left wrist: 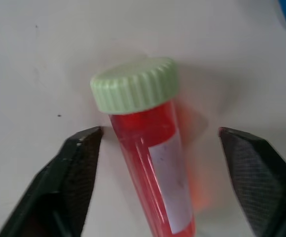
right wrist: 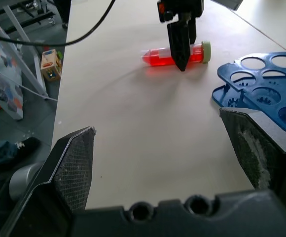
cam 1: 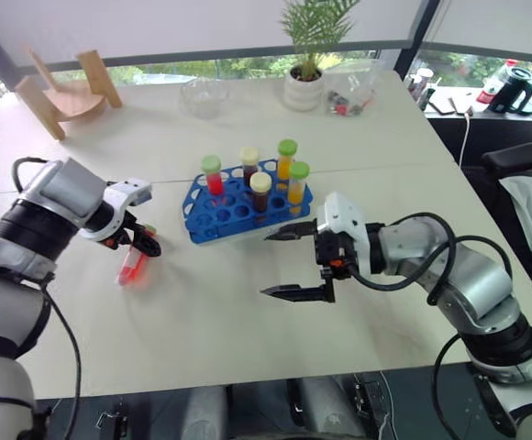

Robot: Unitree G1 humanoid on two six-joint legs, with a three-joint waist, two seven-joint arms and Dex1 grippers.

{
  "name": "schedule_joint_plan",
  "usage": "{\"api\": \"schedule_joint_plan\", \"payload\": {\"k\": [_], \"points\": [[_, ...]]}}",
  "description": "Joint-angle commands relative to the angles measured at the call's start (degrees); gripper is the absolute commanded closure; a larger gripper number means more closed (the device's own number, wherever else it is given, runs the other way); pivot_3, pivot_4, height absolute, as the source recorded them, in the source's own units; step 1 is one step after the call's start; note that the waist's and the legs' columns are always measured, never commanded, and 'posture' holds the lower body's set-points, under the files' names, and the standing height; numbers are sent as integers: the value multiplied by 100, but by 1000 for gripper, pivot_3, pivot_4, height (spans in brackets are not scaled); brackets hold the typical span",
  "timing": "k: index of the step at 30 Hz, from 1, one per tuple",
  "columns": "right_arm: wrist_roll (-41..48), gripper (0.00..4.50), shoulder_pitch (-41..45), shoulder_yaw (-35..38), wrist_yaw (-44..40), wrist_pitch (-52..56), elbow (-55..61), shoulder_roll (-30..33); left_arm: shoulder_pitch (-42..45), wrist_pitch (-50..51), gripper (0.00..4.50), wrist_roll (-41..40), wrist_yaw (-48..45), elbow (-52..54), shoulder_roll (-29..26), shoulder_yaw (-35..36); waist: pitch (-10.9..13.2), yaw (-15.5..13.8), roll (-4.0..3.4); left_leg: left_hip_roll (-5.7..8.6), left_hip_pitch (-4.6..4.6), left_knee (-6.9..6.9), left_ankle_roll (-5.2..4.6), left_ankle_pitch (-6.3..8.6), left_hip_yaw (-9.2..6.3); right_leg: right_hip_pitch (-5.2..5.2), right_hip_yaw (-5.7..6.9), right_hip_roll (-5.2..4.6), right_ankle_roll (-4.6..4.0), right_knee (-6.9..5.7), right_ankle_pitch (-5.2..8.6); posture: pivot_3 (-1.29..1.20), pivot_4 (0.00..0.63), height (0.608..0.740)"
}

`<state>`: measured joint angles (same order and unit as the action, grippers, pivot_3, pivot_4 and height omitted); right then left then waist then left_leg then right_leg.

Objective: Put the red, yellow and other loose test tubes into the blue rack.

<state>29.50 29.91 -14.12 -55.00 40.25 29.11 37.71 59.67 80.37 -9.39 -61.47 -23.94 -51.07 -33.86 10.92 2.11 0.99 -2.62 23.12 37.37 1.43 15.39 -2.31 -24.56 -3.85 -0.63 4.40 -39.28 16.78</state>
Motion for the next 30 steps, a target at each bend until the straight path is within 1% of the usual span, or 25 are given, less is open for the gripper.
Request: {"api": "schedule_joint_plan", "payload": {"k": [1,2,3,4,6,7,9,10,12,13,14,15,16,18,20,22,23,26,27,30], "points": [[4,0,38,204,81,-98,133,1,-143,-214,2403,-7,250,11,287,226,-1,-35,-2,2,-5,2,0,0,0,6,0,-2,0,-2,0,0,150,740],[23,0,18,225,94,-91,146,12,-149,-223,2837,-2,279,13,322,242,-1,-75,-2,3,-7,5,1,0,0,9,0,-3,0,-3,0,0,150,740],[46,0,-2,257,119,-68,166,25,-164,-229,3397,-20,299,20,356,292,-2,-113,-4,3,-7,9,1,0,1,11,0,-3,2,-3,-1,0,150,740],[71,0,-22,288,137,-43,184,38,-179,-230,3656,-34,300,37,363,323,-2,-143,-4,6,-7,13,1,0,1,14,-1,-5,3,-3,-2,0,150,740],[108,0,-85,358,137,-14,214,97,-260,-388,3675,-49,296,158,295,489,-2,-160,-4,8,-5,19,1,0,1,16,0,-6,4,-3,-2,0,150,740],[121,0,-125,400,137,5,235,134,-332,-713,3675,-45,425,167,275,811,-3,-159,-5,9,-5,21,1,0,1,17,0,-8,5,-3,-2,0,150,740],[162,0,-270,560,128,10,262,255,-589,-1958,3675,-133,740,268,213,1780,-3,-163,-6,10,-5,23,1,0,-1,18,0,-11,5,-4,-3,0,150,740],[170,0,-356,652,126,-8,255,322,-790,-2601,3675,-344,476,360,81,2241,-2,-164,-5,10,-4,25,1,-1,-6,18,4,-11,5,-6,-3,0,150,740],[174,0,-488,800,140,-20,194,405,-1111,-2906,3675,-868,-61,594,-104,2955,1,-152,-2,3,9,42,3,-2,-22,16,18,-8,3,-9,-4,0,150,740],[165,0,-540,874,182,9,125,437,-1303,-3439,3675,-1078,95,769,58,3526,2,-152,0,2,20,51,5,-2,-30,14,29,-7,2,-10,-4,0,150,740],[174,0,-580,947,224,59,54,461,-1409,-3594,3675,-1438,180,952,259,4093,2,-153,0,2,23,56,5,-2,-35,14,34,-8,2,-9,-4,0,150,740],[220,0,-613,1037,268,142,-16,473,-1429,-3378,3675,-1966,197,1138,481,4634,2,-165,0,3,25,58,5,-2,-37,14,36,-12,2,-9,-4,0,150,740],[261,0,-659,1129,302,199,-73,484,-1414,-3294,3675,-2348,492,1335,805,5135,2,-179,1,5,27,60,5,-2,-41,18,43,-15,3,-7,-5,0,150,740],[308,0,-723,1260,276,236,-165,540,-1384,-3195,3675,-2677,1043,1657,1279,5610,1,-186,1,9,29,69,5,-2,-56,31,59,-20,4,-4,-5,0,150,740],[360,0,-791,1331,143,293,-290,666,-1838,-4045,3675,-2367,1345,2354,1794,5374,0,-164,0,15,28,69,4,-2,-63,36,61,-22,8,-3,-7,0,150,740],[349,0,-726,1305,132,303,-457,682,-2233,-4652,3675,-2061,1652,2820,2292,5016,-2,-149,-5,17,21,65,5,-2,-64,46,60,-24,8,2,-8,0,150,740],[344,0,-703,1289,121,289,-507,679,-2359,-4783,3675,-1987,1785,2926,2477,4890,-2,-144,-5,17,16,63,5,-2,-64,50,60,-24,8,3,-8,0,150,740],[401,0,-700,1229,-82,312,-519,783,-2650,-5168,3675,-1837,2113,2991,3024,4583,-2,-128,-4,14,16,62,5,-2,-72,49,61,-15,7,2,-8,0,150,740],[410,0,-700,1212,-152,331,-518,826,-2727,-5381,3675,-1676,2130,2959,3093,4405,-2,-127,-4,14,16,63,4,-2,-74,49,61,-12,7,1,-8,0,150,740],[414,0,-689,1244,-252,352,-533,940,-2821,-5702,3675,-1596,2156,2796,3279,4241,-2,-138,-4,14,17,62,4,-2,-76,48,62,-11,7,2,-8,0,150,740]]}}
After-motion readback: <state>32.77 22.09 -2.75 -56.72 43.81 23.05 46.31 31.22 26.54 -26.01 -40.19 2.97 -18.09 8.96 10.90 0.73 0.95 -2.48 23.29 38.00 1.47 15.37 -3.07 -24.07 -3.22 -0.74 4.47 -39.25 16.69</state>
